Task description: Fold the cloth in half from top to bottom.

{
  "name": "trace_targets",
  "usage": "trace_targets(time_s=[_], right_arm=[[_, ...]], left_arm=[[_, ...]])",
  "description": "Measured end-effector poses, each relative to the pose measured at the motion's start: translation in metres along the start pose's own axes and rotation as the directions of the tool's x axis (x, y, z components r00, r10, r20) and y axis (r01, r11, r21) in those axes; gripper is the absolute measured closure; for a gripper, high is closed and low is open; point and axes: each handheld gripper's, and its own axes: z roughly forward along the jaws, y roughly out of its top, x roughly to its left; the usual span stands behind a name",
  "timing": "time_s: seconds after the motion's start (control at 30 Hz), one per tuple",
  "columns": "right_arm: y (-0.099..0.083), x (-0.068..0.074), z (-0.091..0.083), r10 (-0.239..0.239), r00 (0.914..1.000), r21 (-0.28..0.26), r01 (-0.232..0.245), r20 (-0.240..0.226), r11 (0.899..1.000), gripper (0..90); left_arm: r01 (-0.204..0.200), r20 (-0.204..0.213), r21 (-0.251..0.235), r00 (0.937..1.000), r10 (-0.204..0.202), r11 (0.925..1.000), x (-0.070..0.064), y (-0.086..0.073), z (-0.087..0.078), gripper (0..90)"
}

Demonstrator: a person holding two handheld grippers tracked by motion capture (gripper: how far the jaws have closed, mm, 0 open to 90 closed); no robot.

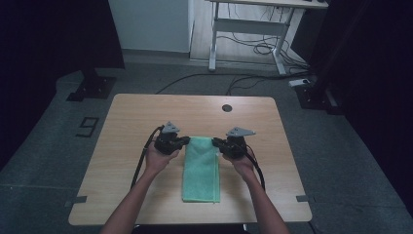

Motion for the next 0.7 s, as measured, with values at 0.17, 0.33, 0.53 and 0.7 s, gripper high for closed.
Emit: trace_targets(time_s=[0.17, 0.33, 0.53, 0.7], right_arm=[[0.0, 0.004, -0.005, -0.012, 0.9999, -0.02, 0.012, -0.005, 1.0, 82.5], [-0.002, 0.006, -0.008, -0.01, 0.9999, -0.027, 0.01, -0.01, 1.0, 82.5], [-0.006, 0.008, -0.01, -0.011, 0.9998, -0.033, 0.01, -0.014, 0.999, 82.5], [-0.008, 0.011, -0.015, -0.018, 0.9996, -0.037, 0.017, -0.021, 0.999, 82.4]], left_arm=[[-0.007, 0.004, -0.012, 1.0, 0.007, 0.9999, -0.003, -0.001, -0.006, 87.8], [-0.01, 0.009, -0.017, 0.9999, 0.01, 0.9998, -0.007, -0.003, -0.008, 87.8], [-0.013, 0.013, -0.021, 0.9998, 0.013, 0.9997, -0.009, -0.006, -0.01, 87.8], [-0.018, 0.016, -0.024, 0.9997, 0.019, 0.9995, -0.013, -0.011, -0.014, 87.7]])
